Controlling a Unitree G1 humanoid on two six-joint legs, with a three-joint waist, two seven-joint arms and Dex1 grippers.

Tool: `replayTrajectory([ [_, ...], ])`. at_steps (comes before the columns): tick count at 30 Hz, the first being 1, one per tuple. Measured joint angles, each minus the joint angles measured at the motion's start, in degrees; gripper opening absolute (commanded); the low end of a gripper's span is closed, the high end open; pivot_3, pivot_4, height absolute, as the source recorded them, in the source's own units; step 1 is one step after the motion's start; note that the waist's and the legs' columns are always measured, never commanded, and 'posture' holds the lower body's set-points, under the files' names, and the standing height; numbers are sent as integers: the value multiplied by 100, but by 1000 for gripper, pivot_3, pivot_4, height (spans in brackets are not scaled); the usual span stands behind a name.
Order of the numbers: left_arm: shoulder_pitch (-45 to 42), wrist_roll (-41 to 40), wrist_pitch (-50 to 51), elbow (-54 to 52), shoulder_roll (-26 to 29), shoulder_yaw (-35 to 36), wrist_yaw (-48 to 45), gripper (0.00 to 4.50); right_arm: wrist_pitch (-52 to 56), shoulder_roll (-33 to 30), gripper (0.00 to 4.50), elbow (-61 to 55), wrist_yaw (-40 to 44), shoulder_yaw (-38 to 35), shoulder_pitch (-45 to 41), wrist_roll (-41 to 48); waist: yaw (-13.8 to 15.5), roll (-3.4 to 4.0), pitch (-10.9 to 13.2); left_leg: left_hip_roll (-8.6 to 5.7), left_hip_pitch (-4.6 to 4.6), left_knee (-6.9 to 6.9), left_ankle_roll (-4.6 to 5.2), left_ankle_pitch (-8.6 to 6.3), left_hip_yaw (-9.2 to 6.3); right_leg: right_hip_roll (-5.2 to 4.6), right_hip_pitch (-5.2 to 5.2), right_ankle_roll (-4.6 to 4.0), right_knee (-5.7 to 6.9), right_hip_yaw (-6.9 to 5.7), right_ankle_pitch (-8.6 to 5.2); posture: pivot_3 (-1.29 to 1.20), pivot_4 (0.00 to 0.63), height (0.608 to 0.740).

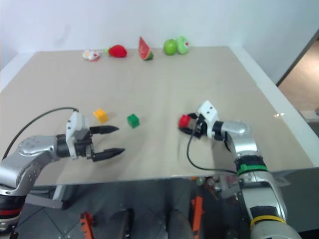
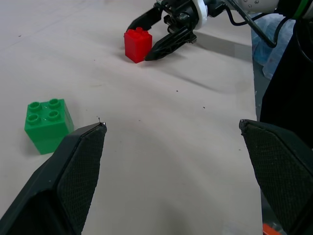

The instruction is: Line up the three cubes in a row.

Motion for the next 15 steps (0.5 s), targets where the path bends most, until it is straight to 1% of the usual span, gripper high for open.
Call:
replayTrajectory([
  [1, -1, 20, -1, 7, -29, -20, 10, 4500, -21, 22, 2155, 60, 4, 0, -14, -4, 0, 0, 0, 3, 0, 0, 0, 0, 1, 3, -1, -2, 0, 1, 1, 0, 150, 740],
  [4, -12, 72, -11, 7, -142, -88, 55, 4500, -102, 67, 1240, 191, 70, -2, -55, -4, 0, 0, 0, 9, 0, 0, 0, 0, 4, 9, -2, -3, 0, 3, 1, 0, 150, 740],
  [9, -12, 97, -55, 7, -176, -118, 98, 4500, -141, 59, 1241, 237, 287, -2, -66, 5, 0, 0, 0, 28, 4, 0, 0, 0, 6, 30, -3, -18, 0, 5, 8, 0, 150, 740],
  [13, -29, 97, -98, 80, -176, -186, -25, 4500, 245, -123, 1241, -61, 1147, 84, -65, 104, 0, 0, 0, 39, 9, 1, 0, 0, 6, 43, -3, -24, 0, 8, 11, 0, 150, 740],
  [15, -70, 98, -127, 179, -175, -190, -69, 4500, 465, -270, 1241, -263, 1558, 250, -65, 106, 0, 0, 0, 45, 11, 2, 0, 0, 7, 52, -2, -27, 0, 8, 12, 0, 150, 740],
])
